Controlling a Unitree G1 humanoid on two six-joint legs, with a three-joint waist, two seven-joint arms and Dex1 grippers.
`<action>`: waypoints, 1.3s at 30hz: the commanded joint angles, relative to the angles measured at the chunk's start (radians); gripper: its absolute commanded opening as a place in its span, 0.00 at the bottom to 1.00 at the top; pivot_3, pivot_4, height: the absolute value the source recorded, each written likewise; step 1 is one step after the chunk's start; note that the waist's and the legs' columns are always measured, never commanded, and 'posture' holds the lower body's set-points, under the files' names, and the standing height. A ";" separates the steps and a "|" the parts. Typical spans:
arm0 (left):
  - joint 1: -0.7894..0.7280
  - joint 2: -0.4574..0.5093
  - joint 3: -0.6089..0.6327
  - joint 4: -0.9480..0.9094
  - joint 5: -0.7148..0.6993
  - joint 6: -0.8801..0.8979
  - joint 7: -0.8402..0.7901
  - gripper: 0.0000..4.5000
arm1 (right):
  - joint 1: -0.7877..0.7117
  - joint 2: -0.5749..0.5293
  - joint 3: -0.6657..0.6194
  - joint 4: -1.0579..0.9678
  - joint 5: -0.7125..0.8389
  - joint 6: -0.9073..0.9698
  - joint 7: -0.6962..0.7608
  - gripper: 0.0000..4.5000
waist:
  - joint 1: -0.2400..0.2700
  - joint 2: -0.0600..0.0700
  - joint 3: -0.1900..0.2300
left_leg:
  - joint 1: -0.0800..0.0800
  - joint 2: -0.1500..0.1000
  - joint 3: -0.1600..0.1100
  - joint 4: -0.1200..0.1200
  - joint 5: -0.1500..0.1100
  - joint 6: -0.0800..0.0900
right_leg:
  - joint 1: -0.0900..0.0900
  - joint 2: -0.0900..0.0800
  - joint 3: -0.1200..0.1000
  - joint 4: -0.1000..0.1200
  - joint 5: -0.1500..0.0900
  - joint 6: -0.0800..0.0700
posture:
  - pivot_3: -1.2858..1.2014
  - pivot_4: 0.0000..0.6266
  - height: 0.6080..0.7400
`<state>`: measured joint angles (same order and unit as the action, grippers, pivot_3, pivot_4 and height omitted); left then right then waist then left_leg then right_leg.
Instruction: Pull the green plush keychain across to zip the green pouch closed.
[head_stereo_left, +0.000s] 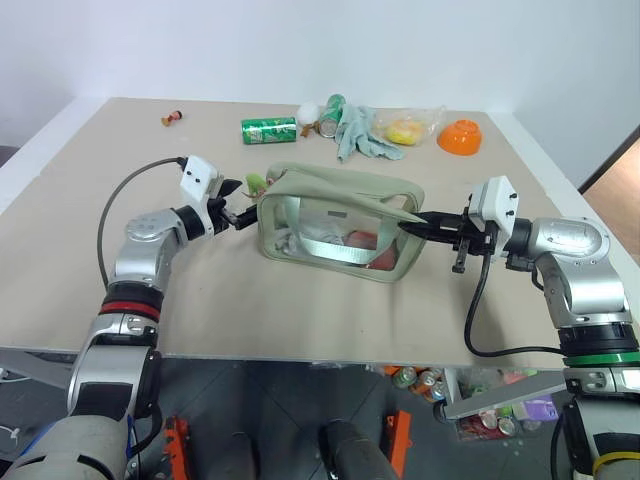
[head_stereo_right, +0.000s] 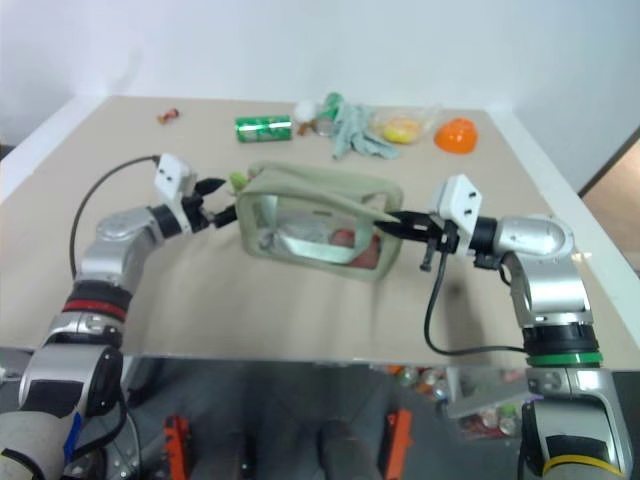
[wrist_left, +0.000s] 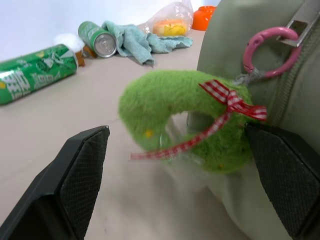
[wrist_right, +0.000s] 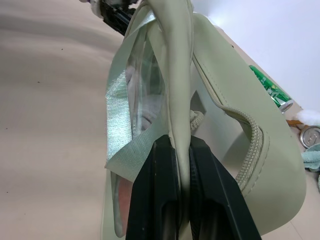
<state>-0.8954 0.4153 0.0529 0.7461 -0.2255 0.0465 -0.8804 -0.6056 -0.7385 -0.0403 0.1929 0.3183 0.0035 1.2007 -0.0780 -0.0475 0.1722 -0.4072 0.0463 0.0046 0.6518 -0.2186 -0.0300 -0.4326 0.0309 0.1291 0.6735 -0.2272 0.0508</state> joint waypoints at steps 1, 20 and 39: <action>-0.030 -0.007 -0.005 -0.020 -0.007 -0.009 -0.047 1.00 | 0.005 -0.019 -0.020 -0.052 0.007 0.004 -0.004 0.00 | 0.000 0.000 0.000 | 0.000 0.000 0.000 0.000 0.000 0.000 | 0.000 0.000 0.000 0.000 0.000 0.000 | 0.52 0.24 1.00; -0.018 -0.014 0.030 -0.040 -0.026 -0.028 -0.066 0.01 | 0.010 -0.024 -0.012 -0.049 -0.004 -0.005 -0.014 0.00 | 0.002 0.000 0.000 | 0.000 0.000 -0.001 0.000 0.000 0.000 | 0.000 0.000 0.000 0.000 0.000 0.000 | 0.52 0.24 1.00; -0.073 -0.005 0.039 -0.438 -0.150 0.269 0.022 0.01 | 0.001 -0.011 -0.005 -0.031 -0.008 -0.018 -0.011 0.00 | 0.002 0.000 0.000 | 0.000 0.000 -0.002 0.001 0.000 0.000 | 0.001 0.000 -0.001 0.000 0.000 0.001 | 0.52 0.24 1.00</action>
<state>-0.9326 0.4164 0.1097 0.3543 -0.3668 0.3081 -0.8591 -0.5896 -0.7470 -0.0404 0.1727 0.3103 -0.0021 1.1847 -0.0764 -0.0474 0.1723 -0.4070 0.0460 0.0029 0.6525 -0.2186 -0.0300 -0.4309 0.0305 0.1281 0.6734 -0.2276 0.0514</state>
